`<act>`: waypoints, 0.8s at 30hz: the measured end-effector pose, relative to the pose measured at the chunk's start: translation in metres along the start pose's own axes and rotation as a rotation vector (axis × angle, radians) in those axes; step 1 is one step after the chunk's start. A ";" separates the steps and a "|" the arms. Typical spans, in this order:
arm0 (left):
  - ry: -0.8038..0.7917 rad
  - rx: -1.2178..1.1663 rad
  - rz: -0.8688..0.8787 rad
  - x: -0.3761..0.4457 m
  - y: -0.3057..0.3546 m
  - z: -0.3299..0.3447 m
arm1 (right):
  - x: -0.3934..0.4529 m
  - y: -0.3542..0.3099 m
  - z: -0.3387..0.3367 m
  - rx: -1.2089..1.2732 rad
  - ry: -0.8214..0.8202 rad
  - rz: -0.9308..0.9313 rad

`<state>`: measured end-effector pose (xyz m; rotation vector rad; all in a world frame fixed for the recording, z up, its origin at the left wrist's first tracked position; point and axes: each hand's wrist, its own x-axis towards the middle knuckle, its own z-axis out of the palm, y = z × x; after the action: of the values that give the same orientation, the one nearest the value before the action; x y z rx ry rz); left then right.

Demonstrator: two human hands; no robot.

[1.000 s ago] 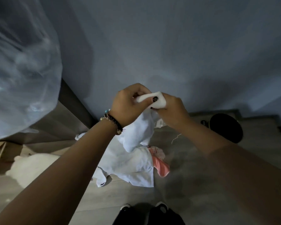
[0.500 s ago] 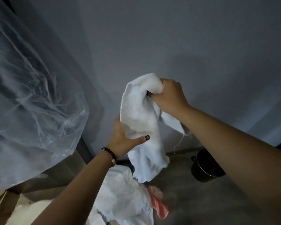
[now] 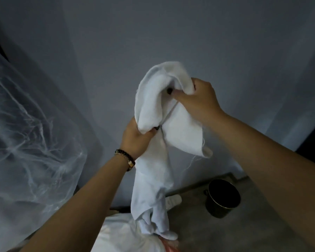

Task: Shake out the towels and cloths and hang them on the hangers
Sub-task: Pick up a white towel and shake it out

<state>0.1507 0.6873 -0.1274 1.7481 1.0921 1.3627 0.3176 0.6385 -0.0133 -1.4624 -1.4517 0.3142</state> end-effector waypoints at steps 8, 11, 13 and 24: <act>-0.101 -0.359 -0.136 -0.008 0.059 0.011 | -0.077 0.072 -0.026 0.450 -0.427 0.271; -0.175 -0.360 -0.095 -0.016 0.088 0.029 | -0.091 0.080 -0.020 0.384 -0.456 0.266; -0.177 -0.325 -0.081 -0.017 0.103 0.042 | -0.087 0.083 -0.024 0.449 -0.292 0.291; -0.330 -0.220 -0.720 -0.069 0.084 0.120 | -0.051 0.131 -0.113 0.430 -0.162 0.340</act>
<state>0.2780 0.5882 -0.1119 1.1825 1.1671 0.6888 0.4697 0.5732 -0.0851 -1.3412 -1.1597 0.9152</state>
